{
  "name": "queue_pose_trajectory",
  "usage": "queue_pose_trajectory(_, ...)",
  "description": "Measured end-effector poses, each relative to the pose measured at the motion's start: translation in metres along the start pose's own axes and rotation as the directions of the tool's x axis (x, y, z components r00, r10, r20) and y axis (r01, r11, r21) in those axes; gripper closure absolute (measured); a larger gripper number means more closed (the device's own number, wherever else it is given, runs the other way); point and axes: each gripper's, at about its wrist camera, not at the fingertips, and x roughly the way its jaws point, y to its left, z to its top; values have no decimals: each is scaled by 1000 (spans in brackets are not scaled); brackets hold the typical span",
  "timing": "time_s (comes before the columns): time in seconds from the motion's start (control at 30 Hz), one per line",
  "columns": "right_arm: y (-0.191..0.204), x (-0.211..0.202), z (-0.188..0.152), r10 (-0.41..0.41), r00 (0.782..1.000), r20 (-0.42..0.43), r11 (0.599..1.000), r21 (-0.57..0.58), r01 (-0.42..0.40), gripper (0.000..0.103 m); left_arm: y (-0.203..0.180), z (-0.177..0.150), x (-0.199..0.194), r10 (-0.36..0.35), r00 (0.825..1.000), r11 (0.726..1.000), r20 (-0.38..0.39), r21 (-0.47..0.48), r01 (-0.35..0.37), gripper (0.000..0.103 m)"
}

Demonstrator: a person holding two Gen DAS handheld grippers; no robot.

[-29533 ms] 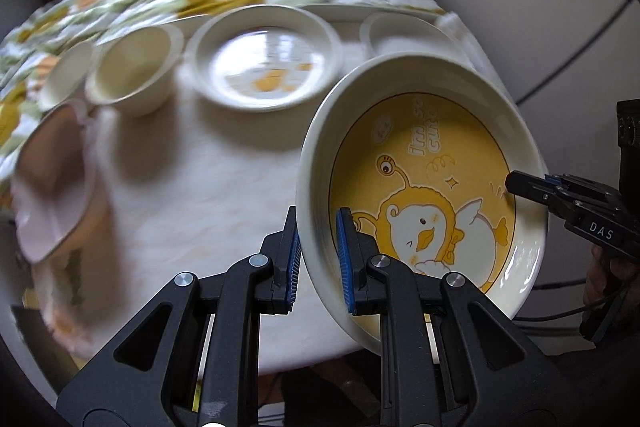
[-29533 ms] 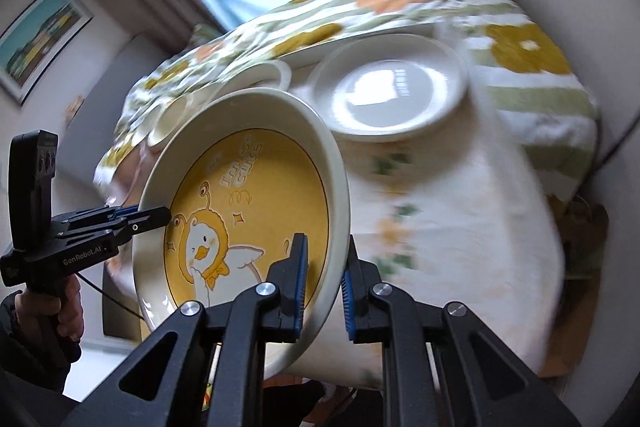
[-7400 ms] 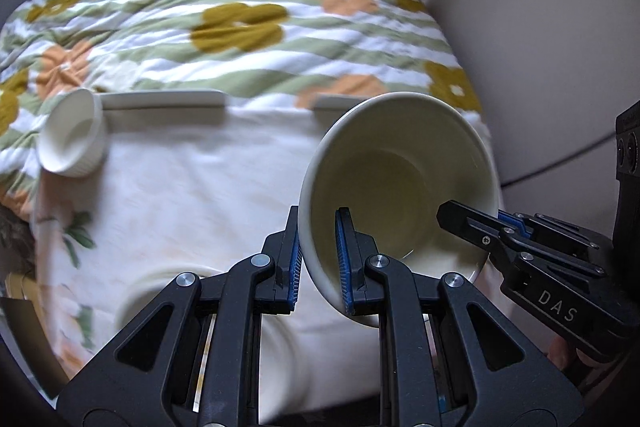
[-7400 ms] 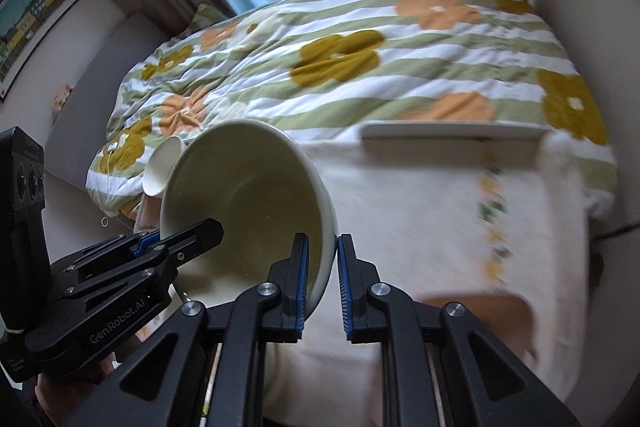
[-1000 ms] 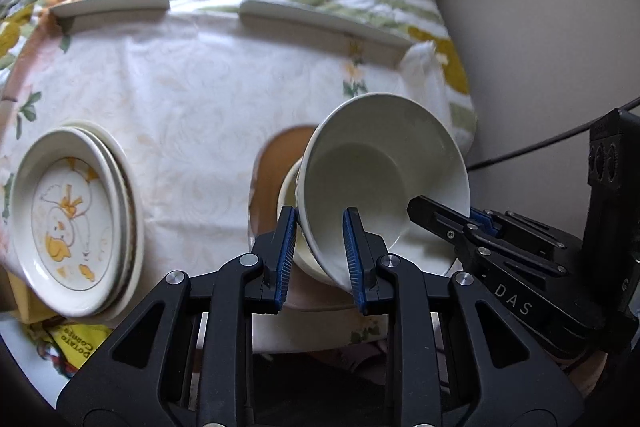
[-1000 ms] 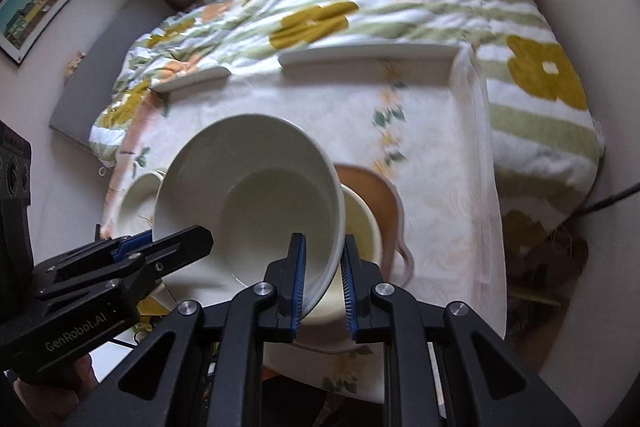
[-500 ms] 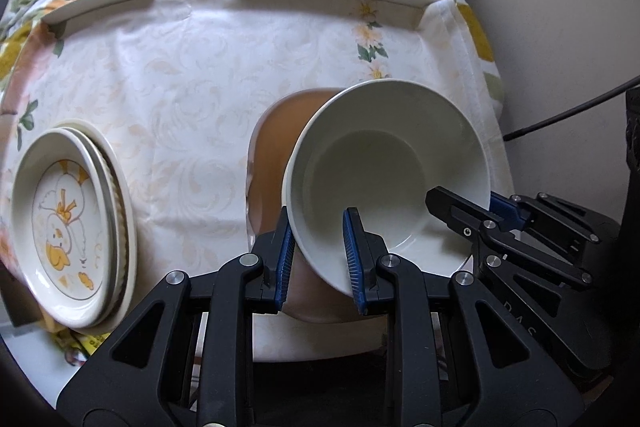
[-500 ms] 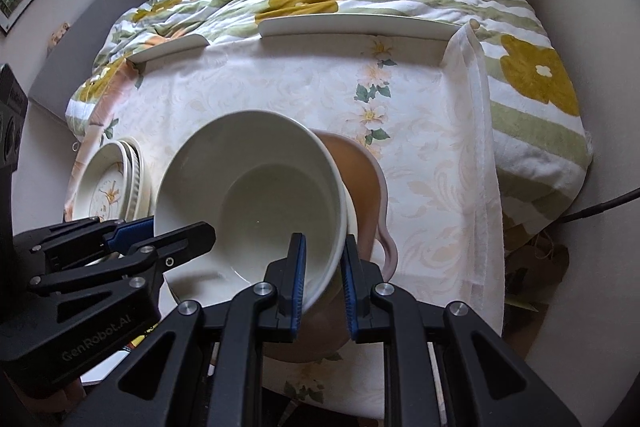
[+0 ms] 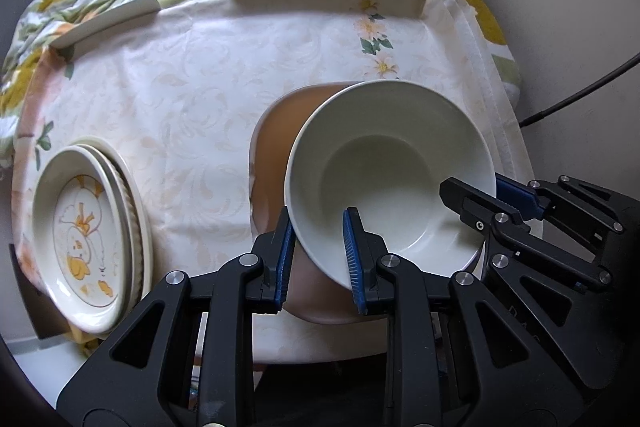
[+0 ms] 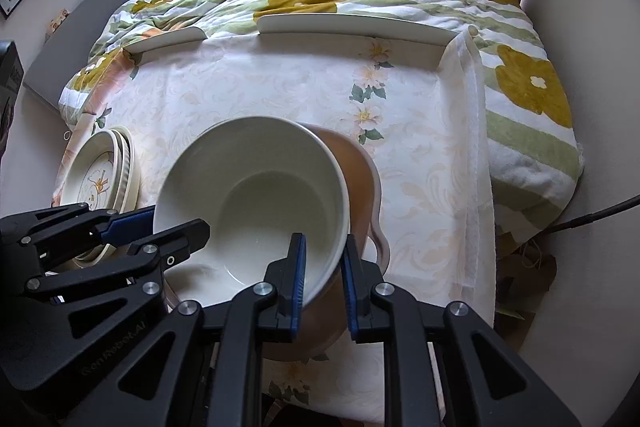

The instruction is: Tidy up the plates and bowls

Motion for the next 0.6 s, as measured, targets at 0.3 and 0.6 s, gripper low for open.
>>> queue_pose_trajectory(0.3,-4,-2,-1,12,1000,9,1000,12,-12,87,1,-1,0,5,1000,1000,5,-6,-5,82)
queue_pose_trajectory(0.6,-6,-11,-3,34,999,39,999,42,-35,87,6,-4,-10,-19,999,999,39,-25,20,82)
